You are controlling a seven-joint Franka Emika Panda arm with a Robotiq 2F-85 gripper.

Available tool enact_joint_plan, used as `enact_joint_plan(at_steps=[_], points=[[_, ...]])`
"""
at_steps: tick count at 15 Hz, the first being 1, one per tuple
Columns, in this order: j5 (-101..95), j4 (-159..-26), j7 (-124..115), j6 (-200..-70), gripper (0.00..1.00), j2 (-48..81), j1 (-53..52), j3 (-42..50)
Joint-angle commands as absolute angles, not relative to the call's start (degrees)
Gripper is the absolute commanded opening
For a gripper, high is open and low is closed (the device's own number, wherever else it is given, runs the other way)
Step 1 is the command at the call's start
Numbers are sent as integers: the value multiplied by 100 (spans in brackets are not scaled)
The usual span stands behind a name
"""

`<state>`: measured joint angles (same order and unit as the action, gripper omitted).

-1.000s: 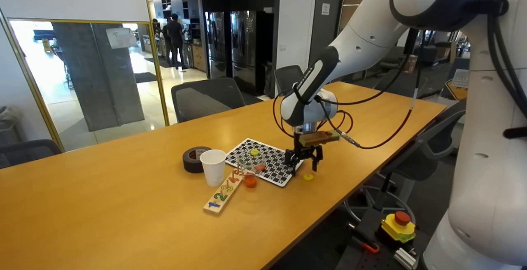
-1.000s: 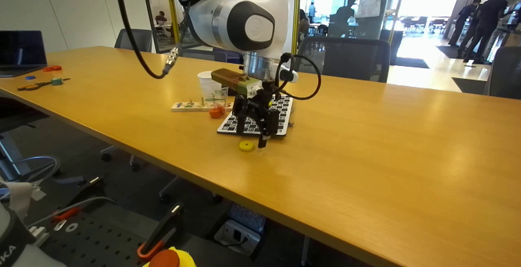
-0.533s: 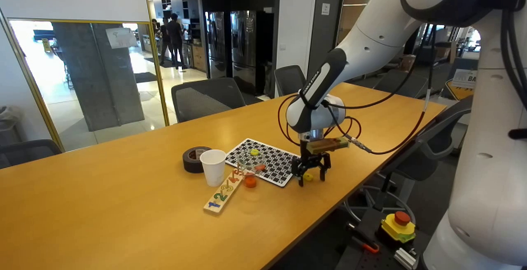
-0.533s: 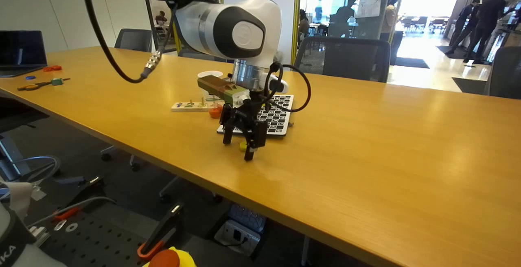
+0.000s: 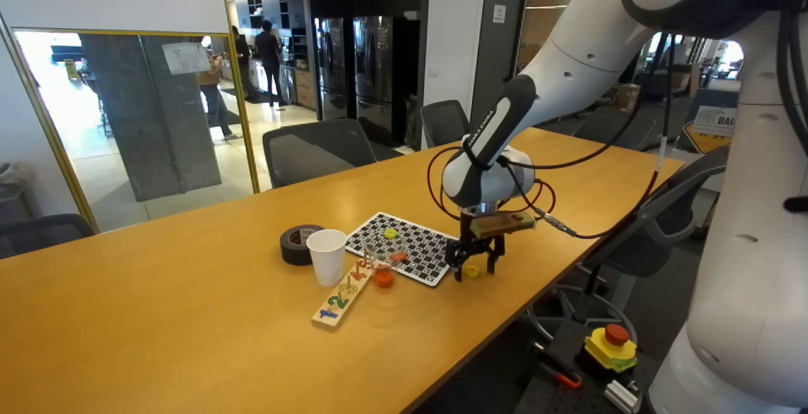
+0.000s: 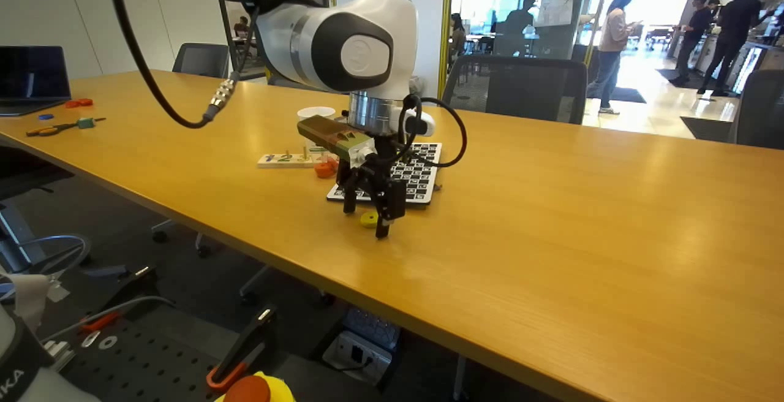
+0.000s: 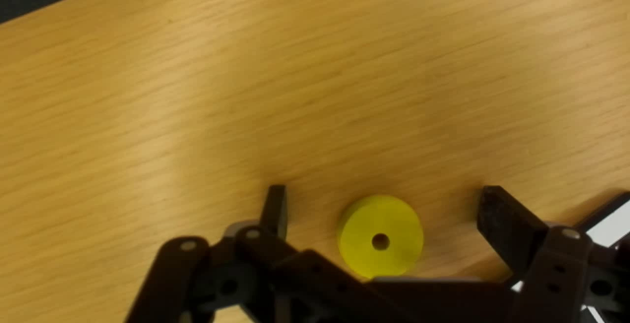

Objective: Pick up the orange and yellow objects and put them in the two cups

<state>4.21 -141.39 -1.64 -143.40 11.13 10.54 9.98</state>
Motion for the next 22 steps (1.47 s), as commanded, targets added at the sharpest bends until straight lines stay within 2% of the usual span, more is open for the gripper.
enact_joint_plan(at_steps=[1,4,5,6,7,13,18,22], points=[[496,-14434,-60,-14628,100,828,1092,1005],[482,-14559,-60,-14812,100,761,1092,1012],[482,-14593,-57,-14860,75,741,1089,1008],[485,-14629,-74,-14915,73,714,1086,1009],[494,-14659,-78,-14978,66,673,1086,1010],[425,-14817,-228,-15262,18,509,1059,1044],[1115,-14916,18,-15459,18,264,1090,898],[1219,-14748,-725,-15698,18,-14,789,708]])
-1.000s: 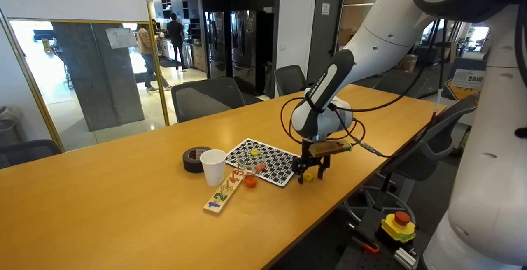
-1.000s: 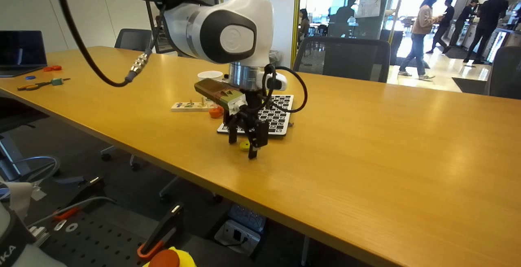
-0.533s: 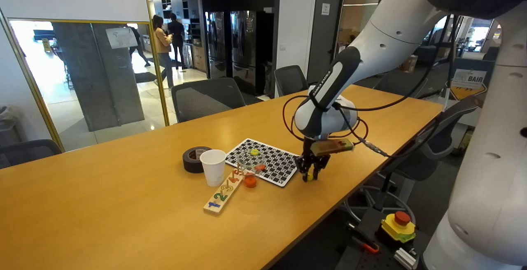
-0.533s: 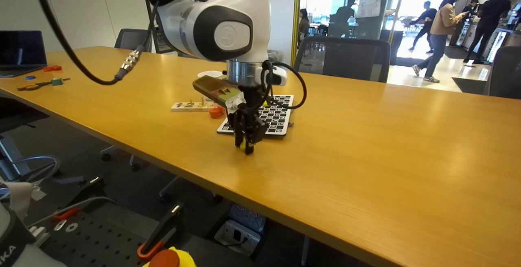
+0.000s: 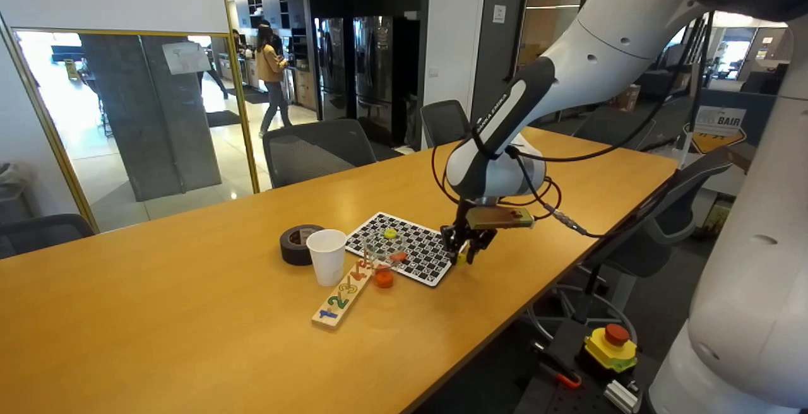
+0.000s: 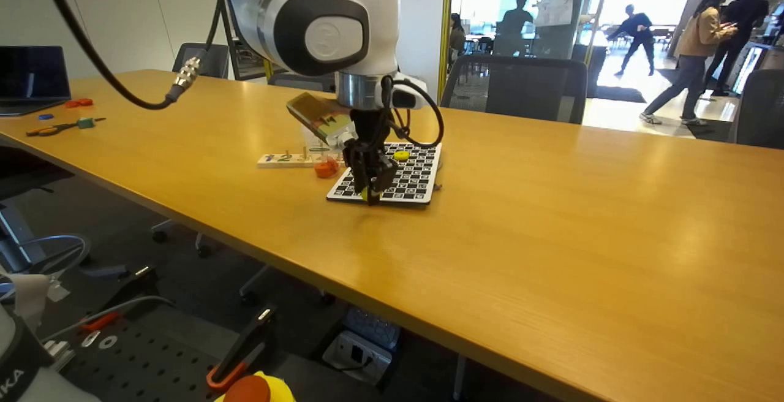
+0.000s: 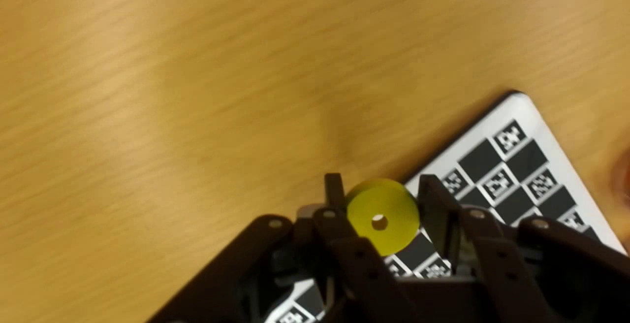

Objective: Pick up the orange and yellow objects and put them in the two cups

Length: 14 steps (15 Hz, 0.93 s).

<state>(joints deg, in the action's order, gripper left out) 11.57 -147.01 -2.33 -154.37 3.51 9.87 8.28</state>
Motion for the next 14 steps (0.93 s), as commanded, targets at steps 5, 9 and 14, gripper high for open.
enact_joint_plan(at_steps=[5,9,14], points=[[185,-15114,-2420,-16936,18,-157,499,473],[-1737,-15339,-4199,-17765,18,-105,611,634],[-3868,-15103,-6384,-17298,18,-418,757,707]])
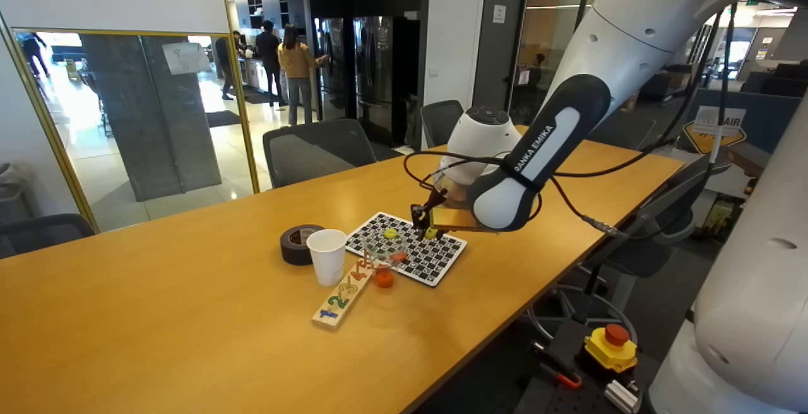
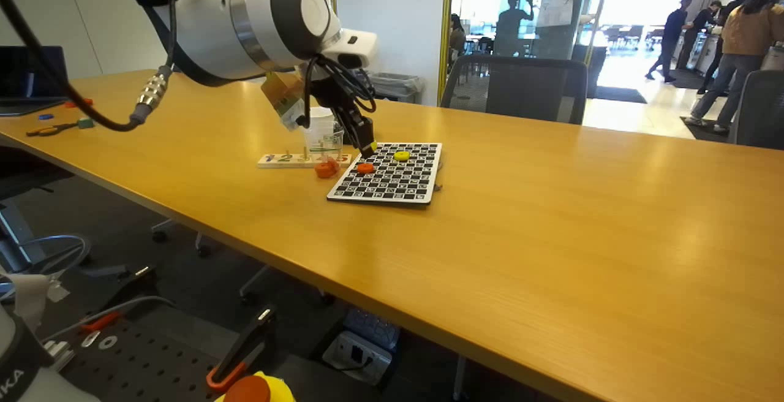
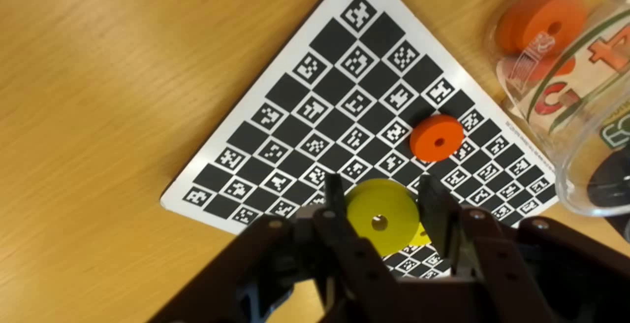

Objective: Pick up the orange and yellow objects and put them in the two cups

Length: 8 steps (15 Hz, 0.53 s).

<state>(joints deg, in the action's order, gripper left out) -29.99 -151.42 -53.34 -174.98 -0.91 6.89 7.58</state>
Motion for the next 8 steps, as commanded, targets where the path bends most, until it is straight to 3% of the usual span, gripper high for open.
enact_joint_plan(at_steps=[1,8], points=[[-3894,-14943,-6634,-17077,18,-456,701,598],[-2900,-13005,-6659,-15534,18,27,10,-164]])
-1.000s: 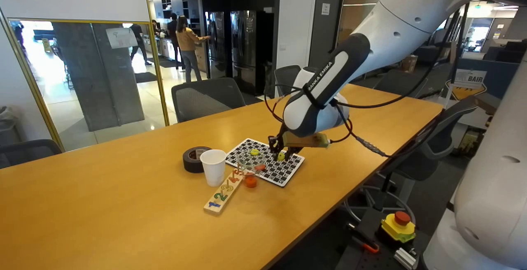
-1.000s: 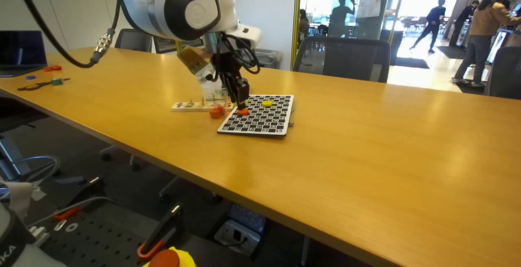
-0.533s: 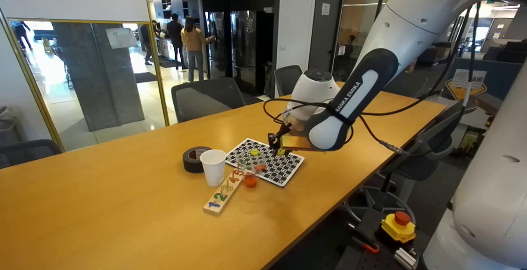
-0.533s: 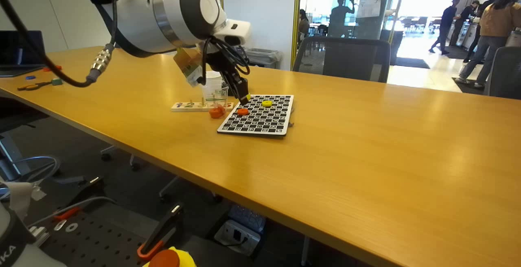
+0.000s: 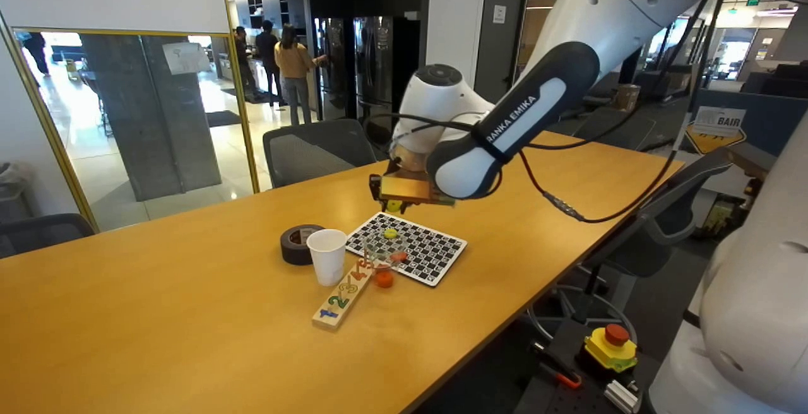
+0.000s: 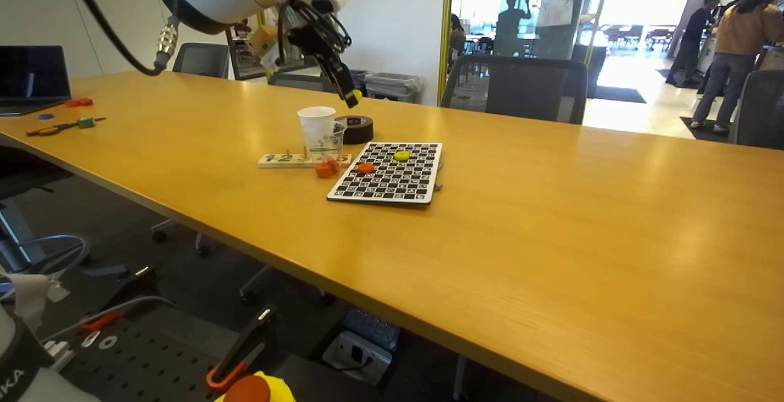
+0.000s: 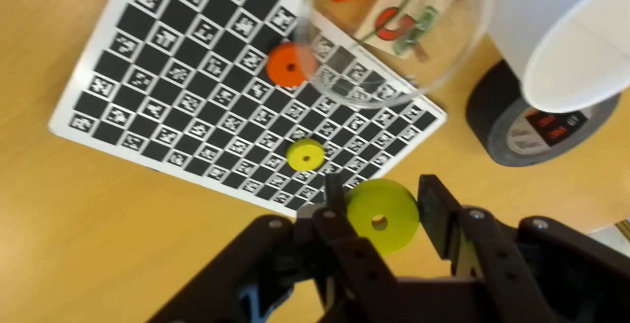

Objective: Pick up the orange and yellow objects and put them in the two cups

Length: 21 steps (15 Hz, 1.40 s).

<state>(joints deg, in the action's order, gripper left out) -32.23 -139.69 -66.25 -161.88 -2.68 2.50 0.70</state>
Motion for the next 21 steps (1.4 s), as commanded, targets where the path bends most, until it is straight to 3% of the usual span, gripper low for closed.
enact_joint_plan(at_steps=[1,8,21], points=[[-2783,-12653,-6611,-15280,18,131,-70,-250],[-1240,-10814,-5530,-14042,18,1191,-421,-379],[173,-9032,-4467,-11739,18,2584,-459,-223]])
